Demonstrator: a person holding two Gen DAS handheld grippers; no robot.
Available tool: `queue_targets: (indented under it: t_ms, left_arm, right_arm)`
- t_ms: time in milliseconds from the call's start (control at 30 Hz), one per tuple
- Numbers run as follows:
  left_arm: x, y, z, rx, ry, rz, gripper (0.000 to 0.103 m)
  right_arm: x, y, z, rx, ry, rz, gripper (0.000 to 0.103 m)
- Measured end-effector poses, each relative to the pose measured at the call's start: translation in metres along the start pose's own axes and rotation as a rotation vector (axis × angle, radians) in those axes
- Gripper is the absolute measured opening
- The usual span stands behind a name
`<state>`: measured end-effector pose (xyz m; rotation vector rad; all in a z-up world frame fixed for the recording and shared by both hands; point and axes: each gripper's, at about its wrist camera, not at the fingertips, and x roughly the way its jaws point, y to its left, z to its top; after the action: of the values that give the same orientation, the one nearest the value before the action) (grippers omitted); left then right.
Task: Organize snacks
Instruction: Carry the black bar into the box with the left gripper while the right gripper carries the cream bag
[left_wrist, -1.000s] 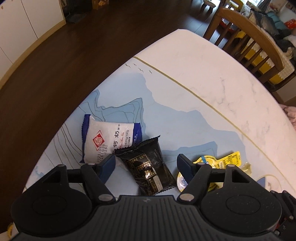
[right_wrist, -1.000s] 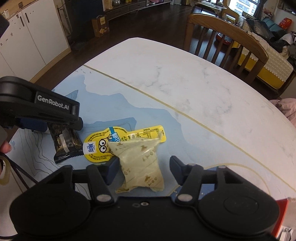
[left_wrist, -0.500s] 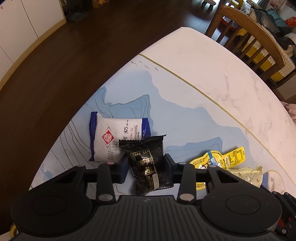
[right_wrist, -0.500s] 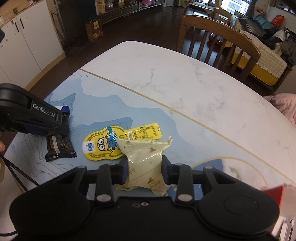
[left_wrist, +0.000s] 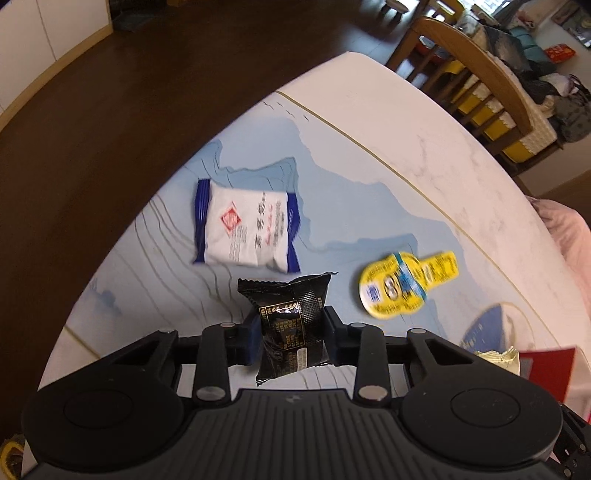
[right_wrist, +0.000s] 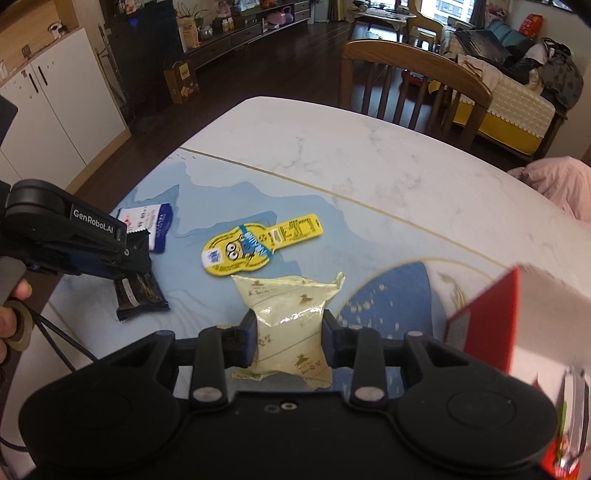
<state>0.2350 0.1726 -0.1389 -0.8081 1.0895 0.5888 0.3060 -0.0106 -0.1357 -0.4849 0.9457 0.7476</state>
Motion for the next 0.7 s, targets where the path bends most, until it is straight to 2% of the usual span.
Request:
queue_targets:
  t_ms: [133,400,700]
  left_arm:
    - [-0.017,0.000,-0.014,0.035,0.006,-0.039,0.033]
    - [-0.063,-0.014,-0.042,0.171,-0.005,-0.122,0.033]
    - [-0.100,-0.055,-0.078,0.343,-0.001,-0.213,0.033]
  right_arm:
    - [-0.025,-0.001,-0.014,0.024,-0.018,0.007,0.033]
    - [-0.077,-0.009,-0.041,0.081,-0.052,0.014,0.033]
    - [-0.133,-0.039,-0.075,0.162,-0.103,-0.040,0.033]
